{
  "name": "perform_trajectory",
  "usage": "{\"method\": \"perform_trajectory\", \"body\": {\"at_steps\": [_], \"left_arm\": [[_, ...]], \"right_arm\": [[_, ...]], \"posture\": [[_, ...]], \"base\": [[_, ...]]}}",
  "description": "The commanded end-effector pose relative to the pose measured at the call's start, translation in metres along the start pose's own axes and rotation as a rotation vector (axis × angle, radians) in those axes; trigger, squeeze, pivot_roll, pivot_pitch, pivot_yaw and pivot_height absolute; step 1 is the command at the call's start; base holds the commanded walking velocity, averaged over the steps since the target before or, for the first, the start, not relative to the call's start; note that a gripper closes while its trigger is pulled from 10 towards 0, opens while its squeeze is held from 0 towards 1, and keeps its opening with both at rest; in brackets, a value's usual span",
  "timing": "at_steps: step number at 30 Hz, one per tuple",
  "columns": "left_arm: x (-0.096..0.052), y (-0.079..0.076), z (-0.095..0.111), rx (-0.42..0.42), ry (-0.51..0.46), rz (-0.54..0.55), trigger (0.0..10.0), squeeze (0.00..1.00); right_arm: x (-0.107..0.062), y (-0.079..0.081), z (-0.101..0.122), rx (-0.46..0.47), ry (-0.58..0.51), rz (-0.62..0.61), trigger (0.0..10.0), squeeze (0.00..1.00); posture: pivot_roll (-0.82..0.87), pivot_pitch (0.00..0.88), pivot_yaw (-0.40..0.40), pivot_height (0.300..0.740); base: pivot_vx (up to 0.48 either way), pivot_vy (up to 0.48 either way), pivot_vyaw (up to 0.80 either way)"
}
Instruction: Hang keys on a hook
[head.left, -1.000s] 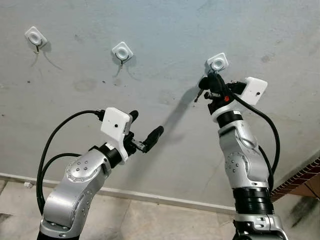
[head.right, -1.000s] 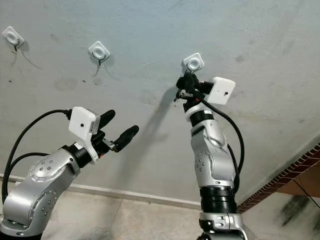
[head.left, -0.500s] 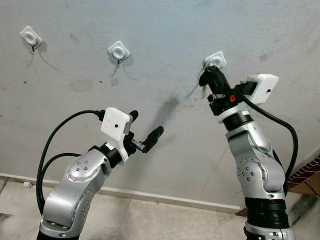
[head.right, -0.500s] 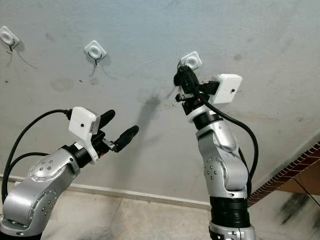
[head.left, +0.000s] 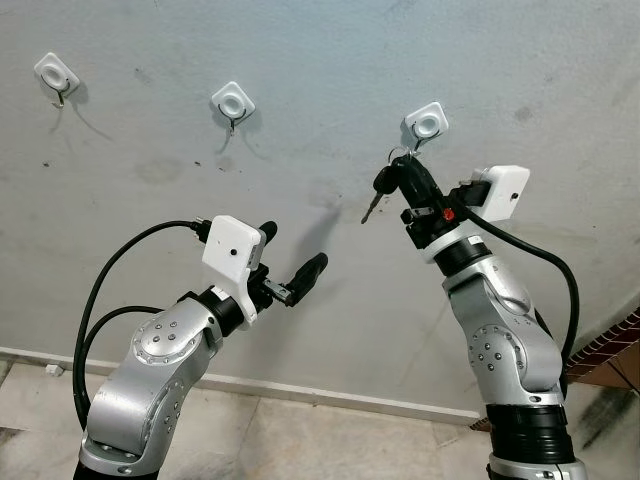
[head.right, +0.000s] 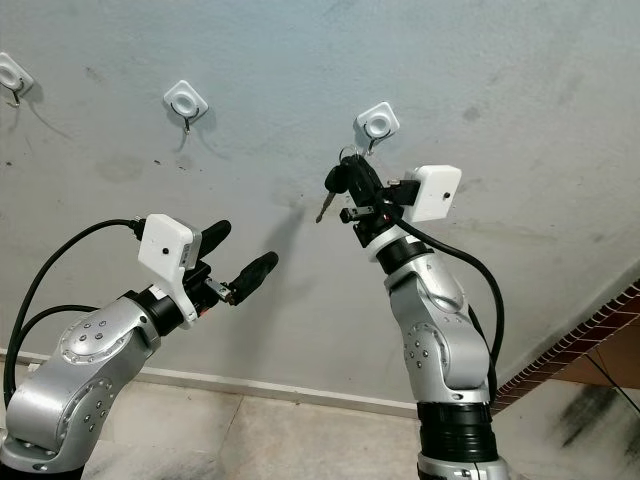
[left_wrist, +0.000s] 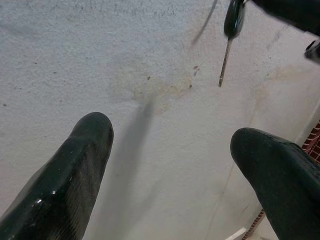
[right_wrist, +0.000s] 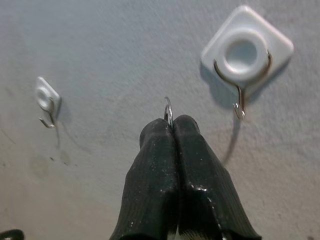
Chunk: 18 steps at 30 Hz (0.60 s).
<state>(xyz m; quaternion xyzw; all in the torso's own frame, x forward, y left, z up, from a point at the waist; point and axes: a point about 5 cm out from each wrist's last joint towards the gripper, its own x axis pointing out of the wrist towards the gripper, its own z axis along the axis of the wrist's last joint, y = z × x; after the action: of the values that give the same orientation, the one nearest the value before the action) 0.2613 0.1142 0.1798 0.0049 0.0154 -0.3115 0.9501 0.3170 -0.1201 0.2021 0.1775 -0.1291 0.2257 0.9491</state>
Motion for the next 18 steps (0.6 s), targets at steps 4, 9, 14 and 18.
{"method": "perform_trajectory", "body": {"at_steps": [4,9,14,18], "left_arm": [[0.001,-0.002,0.0,0.013,0.003,-0.011,10.0,0.0],[0.001,-0.002,0.001,0.012,0.0,-0.011,10.0,0.0],[0.0,-0.003,0.0,0.013,0.002,-0.011,10.0,0.0],[0.001,-0.003,0.0,0.013,0.002,-0.012,10.0,0.0]], "right_arm": [[0.007,-0.004,0.004,-0.015,-0.03,-0.023,10.0,0.0],[0.011,-0.012,0.006,-0.022,-0.056,-0.071,10.0,0.0],[0.013,-0.017,0.011,-0.026,-0.079,-0.084,10.0,0.0],[0.012,-0.021,0.012,-0.032,-0.084,-0.097,10.0,0.0]], "posture": [[0.2,0.013,-0.062,0.74],[0.2,0.014,-0.063,0.74],[0.2,0.014,-0.061,0.74],[0.2,0.014,-0.061,0.74]], "base": [[0.0,0.0,0.0],[0.0,0.0,0.0],[0.0,0.0,0.0],[0.0,0.0,0.0]]}}
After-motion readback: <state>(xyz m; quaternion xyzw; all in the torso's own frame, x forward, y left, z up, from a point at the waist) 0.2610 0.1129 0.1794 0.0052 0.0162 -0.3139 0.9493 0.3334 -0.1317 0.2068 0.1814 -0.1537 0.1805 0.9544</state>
